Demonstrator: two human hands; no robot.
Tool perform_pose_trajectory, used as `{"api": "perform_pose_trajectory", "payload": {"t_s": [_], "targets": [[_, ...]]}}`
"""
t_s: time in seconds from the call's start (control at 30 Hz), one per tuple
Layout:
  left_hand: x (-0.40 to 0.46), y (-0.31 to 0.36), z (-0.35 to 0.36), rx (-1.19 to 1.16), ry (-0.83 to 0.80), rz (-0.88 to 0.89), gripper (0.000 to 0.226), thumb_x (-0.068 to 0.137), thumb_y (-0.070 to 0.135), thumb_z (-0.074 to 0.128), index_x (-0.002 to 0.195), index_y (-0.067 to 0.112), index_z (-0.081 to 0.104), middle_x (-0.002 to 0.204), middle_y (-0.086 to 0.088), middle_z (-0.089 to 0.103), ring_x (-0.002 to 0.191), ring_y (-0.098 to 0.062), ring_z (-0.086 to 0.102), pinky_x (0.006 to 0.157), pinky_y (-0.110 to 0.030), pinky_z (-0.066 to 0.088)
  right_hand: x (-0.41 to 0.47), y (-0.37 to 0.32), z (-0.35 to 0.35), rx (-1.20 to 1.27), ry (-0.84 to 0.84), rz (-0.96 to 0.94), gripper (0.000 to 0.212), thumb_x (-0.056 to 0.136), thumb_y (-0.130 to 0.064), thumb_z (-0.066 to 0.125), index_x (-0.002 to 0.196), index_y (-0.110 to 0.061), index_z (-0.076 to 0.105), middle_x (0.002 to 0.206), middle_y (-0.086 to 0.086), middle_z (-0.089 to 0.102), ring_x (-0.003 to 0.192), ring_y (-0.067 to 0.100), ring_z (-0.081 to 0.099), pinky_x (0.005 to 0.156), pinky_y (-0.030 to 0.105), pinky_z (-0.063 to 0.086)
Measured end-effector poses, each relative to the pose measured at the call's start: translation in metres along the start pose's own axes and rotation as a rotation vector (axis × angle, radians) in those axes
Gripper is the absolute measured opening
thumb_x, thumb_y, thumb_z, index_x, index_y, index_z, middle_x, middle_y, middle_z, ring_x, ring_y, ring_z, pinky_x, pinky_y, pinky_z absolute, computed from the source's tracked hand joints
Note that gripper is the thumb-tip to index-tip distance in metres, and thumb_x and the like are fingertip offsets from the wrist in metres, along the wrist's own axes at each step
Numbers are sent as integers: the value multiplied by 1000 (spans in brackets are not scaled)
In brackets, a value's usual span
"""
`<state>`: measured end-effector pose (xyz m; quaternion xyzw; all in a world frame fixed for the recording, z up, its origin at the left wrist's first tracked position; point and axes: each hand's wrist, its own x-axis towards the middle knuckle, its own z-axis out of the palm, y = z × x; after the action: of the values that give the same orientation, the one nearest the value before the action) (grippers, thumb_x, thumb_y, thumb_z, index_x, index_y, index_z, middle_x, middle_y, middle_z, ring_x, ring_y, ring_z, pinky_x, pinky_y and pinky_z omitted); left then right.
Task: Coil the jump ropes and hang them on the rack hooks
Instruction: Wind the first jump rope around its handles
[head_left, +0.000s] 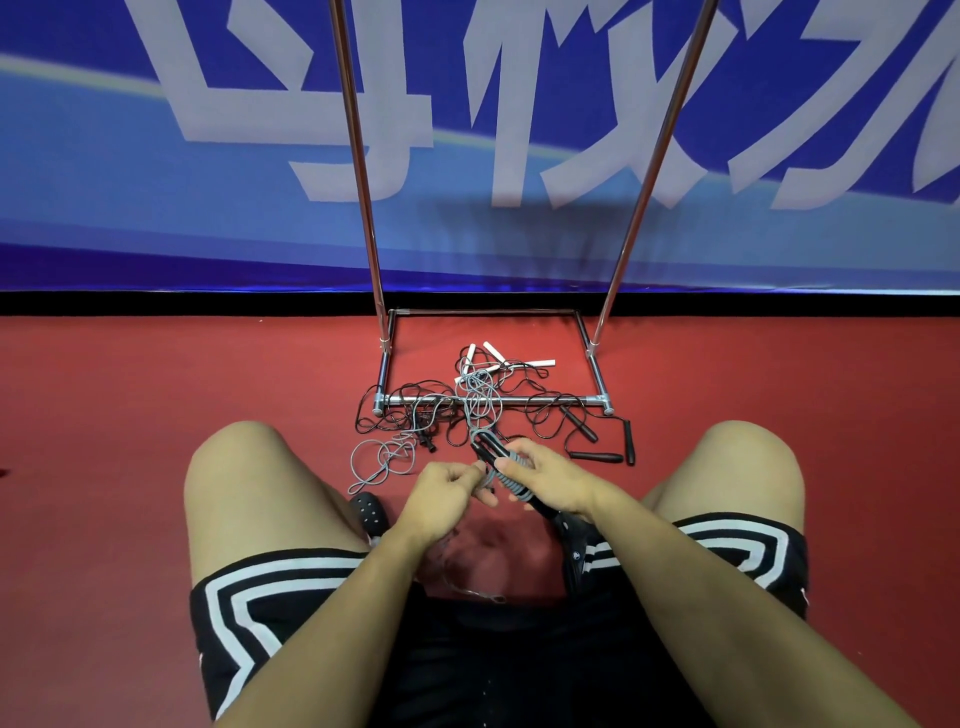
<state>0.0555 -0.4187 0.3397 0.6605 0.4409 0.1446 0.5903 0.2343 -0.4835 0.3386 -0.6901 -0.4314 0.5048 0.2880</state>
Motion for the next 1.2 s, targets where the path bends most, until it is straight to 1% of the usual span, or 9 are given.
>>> {"api": "perform_pose_trajectory", "payload": {"t_s": [0.17,0.3,0.37,0.6,0.73,0.8,0.97,1.1,1.2], "targets": [[-7,7,1,-53,-12,-26,59,108,41,44,70,6,72,76,-7,78,47,-10,46,57,-20,42,0,-2,2,-157,-71,13,36,108,-53,32,128,-33,54,120,-4,65,86,12,69,82,33,53],[-6,7,-1,-121,-5,-63,66,107,49,41,86,-1,78,74,-6,78,49,-9,49,55,-17,42,-2,-6,3,-89,-83,-23,39,112,-33,34,147,-27,51,143,-9,55,131,9,51,113,27,34],[-5,5,0,-132,-12,-78,63,104,54,45,92,2,79,80,-7,79,53,-12,51,58,-18,43,-1,-4,4,-143,-81,-53,42,111,-33,42,151,-22,48,150,-5,52,139,10,45,118,30,31],[-1,0,-1,-112,-16,-32,41,101,38,61,69,16,77,64,1,74,46,-3,50,57,-18,41,-1,4,-1,-109,-11,-105,36,92,-37,75,127,-29,67,124,-10,68,118,7,62,113,37,45],[-3,1,0,-171,-82,20,40,101,28,62,63,19,71,59,-3,67,50,-3,55,57,-14,42,-6,4,-13,-106,-34,-68,69,65,-67,82,127,-43,62,131,-8,62,122,6,57,114,36,43],[-4,2,0,-215,-133,53,32,101,24,61,73,15,73,63,-8,67,54,-7,59,59,-15,44,-11,1,-16,-92,-103,-52,76,73,-63,81,140,-37,57,137,-10,60,128,8,57,115,37,42],[-6,3,0,-216,-168,65,33,102,32,59,84,9,75,68,-15,70,56,-11,63,61,-19,49,-21,-5,-10,209,-313,67,43,99,-31,68,137,-17,58,126,17,70,111,34,71,94,51,58],[0,0,4,-200,-100,-8,51,101,45,57,97,-4,71,76,-8,75,64,-21,73,60,-22,53,-19,-9,-6,171,-218,14,35,99,-30,68,126,-8,62,115,19,74,102,34,75,90,53,60],[2,-3,3,-131,0,-56,66,96,62,53,87,-1,69,75,-14,75,60,-28,71,53,-25,48,-18,-11,-6,126,-154,-21,32,98,-27,69,120,-4,64,114,15,75,95,30,77,81,45,63]]}}
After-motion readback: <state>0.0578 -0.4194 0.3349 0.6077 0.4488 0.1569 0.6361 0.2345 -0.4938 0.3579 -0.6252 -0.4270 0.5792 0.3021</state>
